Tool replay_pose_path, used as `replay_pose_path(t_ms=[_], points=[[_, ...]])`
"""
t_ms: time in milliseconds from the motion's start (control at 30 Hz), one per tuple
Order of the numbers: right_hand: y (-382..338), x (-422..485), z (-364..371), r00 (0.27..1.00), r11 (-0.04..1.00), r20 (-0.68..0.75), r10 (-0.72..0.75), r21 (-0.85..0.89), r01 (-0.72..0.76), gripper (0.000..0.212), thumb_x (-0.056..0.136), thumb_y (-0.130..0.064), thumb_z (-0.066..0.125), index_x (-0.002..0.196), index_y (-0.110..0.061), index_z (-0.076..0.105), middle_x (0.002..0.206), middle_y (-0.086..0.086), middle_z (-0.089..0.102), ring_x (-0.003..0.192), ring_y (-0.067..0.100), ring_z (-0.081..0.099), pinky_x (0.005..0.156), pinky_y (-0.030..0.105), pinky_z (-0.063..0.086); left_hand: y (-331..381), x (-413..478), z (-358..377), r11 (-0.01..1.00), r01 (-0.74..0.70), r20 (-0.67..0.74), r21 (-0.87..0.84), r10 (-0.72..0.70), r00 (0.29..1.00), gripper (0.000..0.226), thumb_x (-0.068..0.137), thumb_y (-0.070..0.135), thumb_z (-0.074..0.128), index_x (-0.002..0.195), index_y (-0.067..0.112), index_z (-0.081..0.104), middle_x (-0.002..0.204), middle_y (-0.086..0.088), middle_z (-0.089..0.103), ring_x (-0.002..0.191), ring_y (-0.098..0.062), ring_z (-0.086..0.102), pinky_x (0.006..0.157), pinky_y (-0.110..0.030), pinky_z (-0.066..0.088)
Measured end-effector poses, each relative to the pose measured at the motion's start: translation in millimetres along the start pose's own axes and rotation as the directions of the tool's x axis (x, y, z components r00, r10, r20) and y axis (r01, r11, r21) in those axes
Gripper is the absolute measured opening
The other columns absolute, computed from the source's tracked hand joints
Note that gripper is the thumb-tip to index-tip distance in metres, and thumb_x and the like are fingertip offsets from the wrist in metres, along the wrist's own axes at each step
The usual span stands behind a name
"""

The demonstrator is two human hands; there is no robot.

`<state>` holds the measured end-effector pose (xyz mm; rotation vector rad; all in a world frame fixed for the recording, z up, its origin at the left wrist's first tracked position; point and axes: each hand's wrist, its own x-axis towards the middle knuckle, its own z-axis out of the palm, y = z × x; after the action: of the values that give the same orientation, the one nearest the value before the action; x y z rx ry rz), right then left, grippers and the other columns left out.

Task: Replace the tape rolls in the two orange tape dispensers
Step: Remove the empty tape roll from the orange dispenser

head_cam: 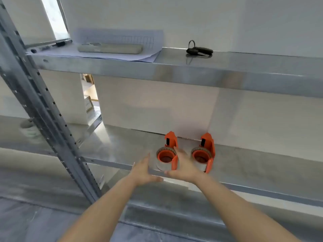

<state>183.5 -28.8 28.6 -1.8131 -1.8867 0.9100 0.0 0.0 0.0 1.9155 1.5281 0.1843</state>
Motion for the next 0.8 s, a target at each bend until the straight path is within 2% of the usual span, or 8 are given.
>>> replay_pose_path(t_ms=[100, 233, 333, 400, 467, 533, 700, 800], points=[[0, 22, 8, 0.998, 0.999, -0.025, 0.052, 0.006, -0.052, 0.103, 0.068, -0.035, 0.076, 0.15, -0.023, 0.013, 0.155, 0.011, 0.013, 0.143, 0.024, 0.023, 0.113, 0.029, 0.027, -5, 21, 6, 0.996, -0.006, 0.003, 0.09, 0.006, 1.0, 0.116, 0.068, 0.052, 0.072, 0.15, 0.012, 0.001, 0.149, -0.009, 0.038, 0.139, -0.025, 0.033, 0.12, -0.049, 0.01], [-3, 49, 16, 0.986, 0.978, -0.023, 0.168, -0.119, -0.169, 0.102, 0.064, -0.043, 0.073, 0.148, -0.032, 0.016, 0.158, 0.008, -0.005, 0.139, 0.029, 0.034, 0.109, 0.032, 0.039, -3, 44, 9, 0.985, -0.062, 0.105, 0.162, 0.045, 0.993, 0.099, 0.071, 0.043, 0.072, 0.148, 0.019, 0.014, 0.154, -0.003, 0.028, 0.147, -0.026, 0.012, 0.118, -0.053, -0.004], [-9, 60, 17, 0.976, 0.947, -0.05, 0.21, -0.24, -0.216, 0.102, 0.058, -0.047, 0.072, 0.145, -0.03, 0.021, 0.148, 0.009, 0.011, 0.122, 0.032, 0.047, 0.097, 0.035, 0.048, -4, 61, 7, 0.985, -0.101, 0.144, 0.141, 0.081, 0.986, 0.085, 0.074, 0.035, 0.067, 0.145, 0.022, 0.022, 0.153, 0.0, 0.032, 0.147, -0.026, 0.009, 0.117, -0.054, -0.003], [-12, 66, 17, 0.966, 0.945, -0.031, 0.255, -0.203, -0.256, 0.096, 0.054, -0.048, 0.073, 0.138, -0.029, 0.032, 0.139, 0.007, 0.02, 0.112, 0.03, 0.051, 0.093, 0.035, 0.05, -10, 69, 1, 0.99, -0.141, 0.168, -0.007, 0.141, 0.976, 0.074, 0.069, 0.038, 0.064, 0.136, 0.02, 0.039, 0.14, -0.005, 0.05, 0.14, -0.029, 0.031, 0.118, -0.053, 0.016], [-16, 70, 7, 0.966, 0.964, 0.003, 0.259, -0.058, -0.259, 0.083, 0.053, -0.043, 0.076, 0.129, -0.03, 0.044, 0.131, 0.004, 0.025, 0.105, 0.023, 0.053, 0.094, 0.029, 0.048, -11, 71, -14, 0.956, -0.174, 0.189, -0.235, 0.221, 0.957, 0.07, 0.059, 0.04, 0.065, 0.124, 0.017, 0.051, 0.124, -0.007, 0.062, 0.121, -0.027, 0.054, 0.104, -0.038, 0.043], [-19, 73, -8, 0.97, 0.96, 0.009, 0.243, 0.14, -0.242, 0.071, 0.06, -0.034, 0.081, 0.124, -0.031, 0.052, 0.126, 0.002, 0.031, 0.106, 0.017, 0.05, 0.094, 0.022, 0.042, -9, 73, -37, 0.901, -0.159, 0.161, -0.402, 0.241, 0.957, 0.078, 0.056, 0.036, 0.074, 0.128, 0.018, 0.05, 0.128, -0.001, 0.06, 0.12, -0.017, 0.055, 0.096, -0.023, 0.045], [-38, 71, -43, 0.992, 0.587, 0.077, 0.105, 0.8, -0.124, 0.065, 0.075, -0.015, 0.074, 0.133, -0.016, 0.046, 0.129, 0.009, 0.06, 0.116, 0.028, 0.06, 0.092, 0.039, 0.054, 14, 71, -99, 0.66, 0.055, 0.254, -0.75, 0.21, 0.944, 0.127, 0.042, 0.047, 0.085, 0.146, 0.039, 0.013, 0.151, 0.007, 0.031, 0.139, -0.019, 0.034, 0.112, -0.045, 0.027], [-47, 69, -43, 0.994, 0.453, 0.11, -0.018, 0.887, -0.09, 0.055, 0.078, -0.013, 0.068, 0.13, -0.019, 0.049, 0.121, 0.008, 0.065, 0.109, 0.026, 0.065, 0.09, 0.038, 0.056, 28, 65, -104, 0.527, 0.169, 0.375, -0.833, 0.312, 0.873, 0.121, 0.044, 0.048, 0.089, 0.143, 0.047, 0.019, 0.137, -0.003, 0.054, 0.117, -0.026, 0.059, 0.093, -0.046, 0.049]])
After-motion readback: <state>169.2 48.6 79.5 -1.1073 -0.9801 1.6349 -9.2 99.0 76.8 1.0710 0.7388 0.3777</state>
